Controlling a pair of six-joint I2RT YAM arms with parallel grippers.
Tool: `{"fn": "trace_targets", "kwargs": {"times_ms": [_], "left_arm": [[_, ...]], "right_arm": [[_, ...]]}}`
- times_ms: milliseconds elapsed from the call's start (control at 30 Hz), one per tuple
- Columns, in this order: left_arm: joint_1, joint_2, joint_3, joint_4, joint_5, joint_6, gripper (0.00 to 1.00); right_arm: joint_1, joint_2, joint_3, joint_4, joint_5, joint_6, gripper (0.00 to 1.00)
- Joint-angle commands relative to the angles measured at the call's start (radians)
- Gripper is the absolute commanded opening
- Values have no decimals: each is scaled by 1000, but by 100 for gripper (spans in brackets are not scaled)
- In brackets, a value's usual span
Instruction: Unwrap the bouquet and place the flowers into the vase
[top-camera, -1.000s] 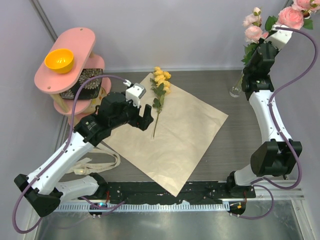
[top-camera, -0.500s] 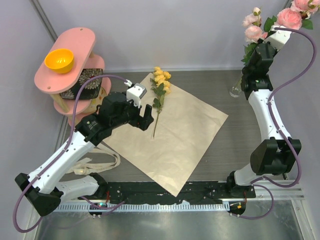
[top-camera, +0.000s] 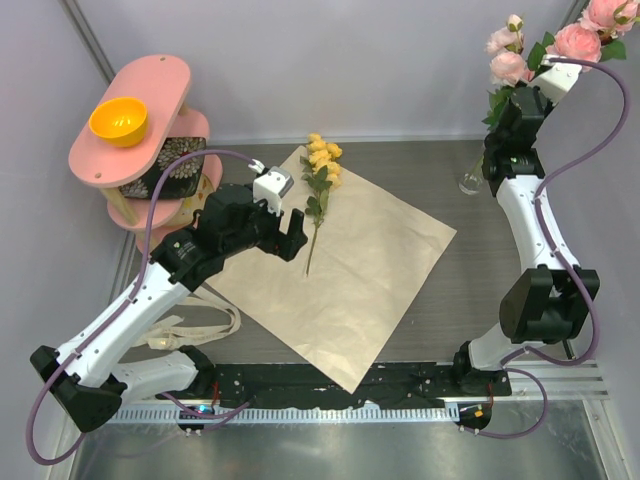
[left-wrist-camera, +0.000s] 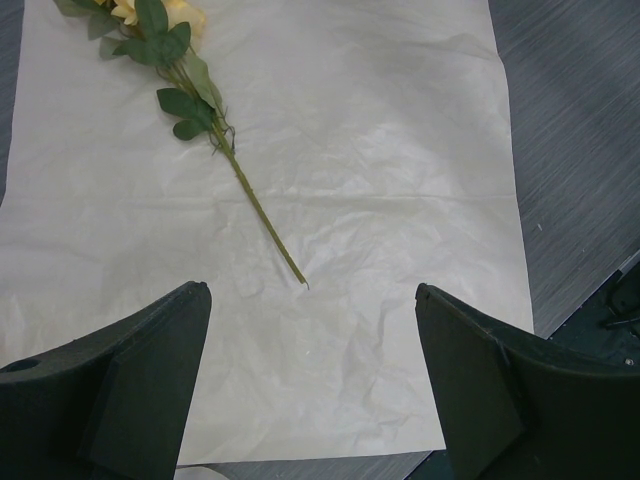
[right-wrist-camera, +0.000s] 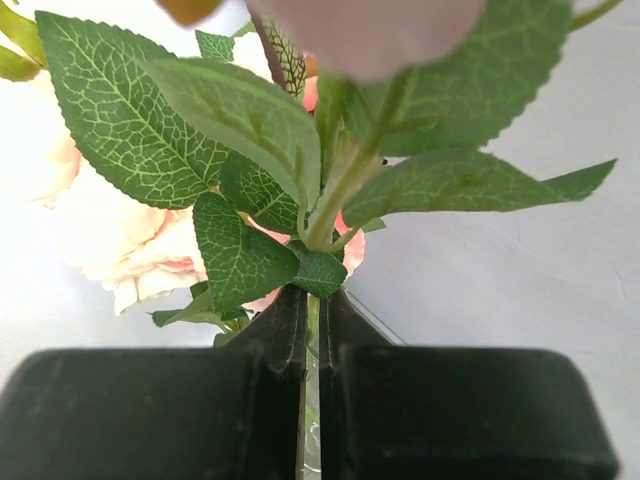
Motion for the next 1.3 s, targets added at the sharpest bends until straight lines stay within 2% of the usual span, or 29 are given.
{"fn": "trace_targets", "kwargs": {"times_ms": [0, 867, 1267], "left_arm": [[5, 3, 2, 25, -6, 6, 88], [5, 10, 2, 23, -8, 5, 88], [5, 12, 0, 23, -3, 4, 88]], "right_arm": [[-17, 19, 10, 13, 14, 30, 1], [-36, 143, 53, -26, -78, 18, 1], [-36, 154, -6, -27, -92, 29, 1]]}}
